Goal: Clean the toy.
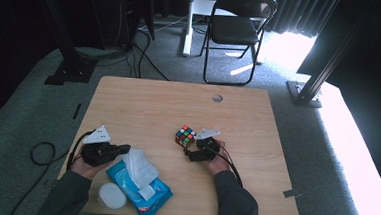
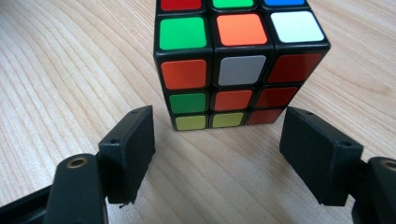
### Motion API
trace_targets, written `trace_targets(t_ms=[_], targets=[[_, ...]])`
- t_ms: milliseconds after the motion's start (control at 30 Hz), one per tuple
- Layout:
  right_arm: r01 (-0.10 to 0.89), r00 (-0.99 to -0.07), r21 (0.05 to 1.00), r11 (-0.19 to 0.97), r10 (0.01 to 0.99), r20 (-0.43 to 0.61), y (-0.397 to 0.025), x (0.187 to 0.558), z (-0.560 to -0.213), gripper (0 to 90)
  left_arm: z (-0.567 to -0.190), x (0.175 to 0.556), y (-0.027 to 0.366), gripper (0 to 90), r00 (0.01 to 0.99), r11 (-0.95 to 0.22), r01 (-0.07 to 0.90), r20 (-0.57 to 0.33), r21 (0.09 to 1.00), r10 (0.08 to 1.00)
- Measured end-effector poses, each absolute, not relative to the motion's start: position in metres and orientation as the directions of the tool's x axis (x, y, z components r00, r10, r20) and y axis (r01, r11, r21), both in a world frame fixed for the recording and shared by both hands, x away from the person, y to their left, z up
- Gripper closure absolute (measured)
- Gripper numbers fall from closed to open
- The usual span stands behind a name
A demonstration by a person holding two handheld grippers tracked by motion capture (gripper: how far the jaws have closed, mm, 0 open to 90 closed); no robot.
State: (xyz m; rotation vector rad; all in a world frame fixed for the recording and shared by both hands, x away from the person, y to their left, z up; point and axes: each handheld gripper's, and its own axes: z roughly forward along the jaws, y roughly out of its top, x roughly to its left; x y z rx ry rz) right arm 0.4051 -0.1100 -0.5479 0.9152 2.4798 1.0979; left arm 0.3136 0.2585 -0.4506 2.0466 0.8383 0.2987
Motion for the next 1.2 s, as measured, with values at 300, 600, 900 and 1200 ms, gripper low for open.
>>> trace_targets(t_ms=[300, 600, 900, 1200], targets=[[0.437, -0.762, 0.740, 0.512, 0.648, 0.001, -0.110, 0.405, -0.548, 26.3, -0.444, 0.331, 0.274, 90.0, 0.663, -0.336, 0.507, -0.109, 0.794, 0.741], [0.437, -0.761, 0.740, 0.512, 0.648, 0.001, -0.110, 0.405, -0.548, 26.3, -0.440, 0.349, 0.277, 90.0, 0.601, -0.303, 0.536, -0.105, 0.788, 0.792], [0.437, -0.761, 0.740, 0.512, 0.648, 0.001, -0.110, 0.405, -0.548, 26.3, -0.430, 0.352, 0.283, 90.0, 0.564, -0.257, 0.529, -0.109, 0.809, 0.819], [0.436, -0.761, 0.740, 0.512, 0.648, 0.001, -0.110, 0.405, -0.548, 26.3, -0.445, 0.338, 0.252, 89.6, 0.681, -0.359, 0.507, -0.109, 0.784, 0.724]])
